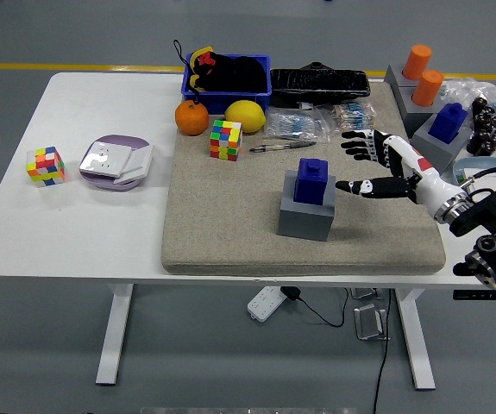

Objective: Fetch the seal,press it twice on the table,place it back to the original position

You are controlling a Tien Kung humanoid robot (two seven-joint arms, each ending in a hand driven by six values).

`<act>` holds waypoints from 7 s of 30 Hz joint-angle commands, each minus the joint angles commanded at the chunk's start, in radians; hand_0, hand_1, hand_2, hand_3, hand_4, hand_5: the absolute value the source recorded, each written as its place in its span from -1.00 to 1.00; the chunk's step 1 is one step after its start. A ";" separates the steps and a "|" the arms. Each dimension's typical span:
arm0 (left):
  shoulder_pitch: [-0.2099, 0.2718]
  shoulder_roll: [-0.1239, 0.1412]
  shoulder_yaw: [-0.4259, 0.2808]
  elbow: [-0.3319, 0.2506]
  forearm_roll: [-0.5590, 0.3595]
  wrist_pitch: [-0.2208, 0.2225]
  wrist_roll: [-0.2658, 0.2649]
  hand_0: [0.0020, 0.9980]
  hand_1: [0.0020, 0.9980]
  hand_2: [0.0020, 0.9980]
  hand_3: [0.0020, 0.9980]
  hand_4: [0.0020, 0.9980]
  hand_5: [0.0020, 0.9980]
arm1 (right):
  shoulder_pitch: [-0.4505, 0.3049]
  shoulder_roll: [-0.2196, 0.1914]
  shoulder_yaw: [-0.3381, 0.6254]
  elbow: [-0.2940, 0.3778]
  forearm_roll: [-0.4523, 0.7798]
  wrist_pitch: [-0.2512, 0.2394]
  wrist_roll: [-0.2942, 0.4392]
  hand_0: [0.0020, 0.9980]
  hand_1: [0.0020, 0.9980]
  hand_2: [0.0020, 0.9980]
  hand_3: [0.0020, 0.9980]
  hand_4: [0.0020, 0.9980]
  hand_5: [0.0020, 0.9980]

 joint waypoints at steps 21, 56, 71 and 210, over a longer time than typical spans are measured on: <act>-0.001 -0.002 0.002 0.000 0.003 -0.001 0.000 0.64 0.64 0.59 0.68 0.64 -0.13 | 0.063 0.018 -0.151 -0.051 0.021 -0.036 0.033 0.53 0.39 0.37 0.45 0.94 -1.00; -0.002 -0.006 0.000 0.001 0.003 0.000 0.001 0.64 0.64 0.59 0.68 0.64 -0.13 | 0.094 0.030 -0.237 -0.085 0.021 -0.185 0.088 0.12 -0.12 -0.14 -0.06 0.37 -1.00; -0.001 -0.006 -0.013 0.001 0.008 0.000 0.001 0.64 0.64 0.59 0.68 0.64 -0.13 | 0.035 -0.023 -0.090 0.032 0.000 -0.159 0.071 0.09 -0.16 -0.18 -0.12 0.31 -1.00; -0.002 -0.009 -0.007 0.001 0.008 -0.001 0.003 0.64 0.64 0.59 0.67 0.64 -0.13 | 0.073 0.045 -0.189 -0.086 0.042 -0.145 0.080 0.10 -0.16 -0.19 -0.11 0.40 -1.00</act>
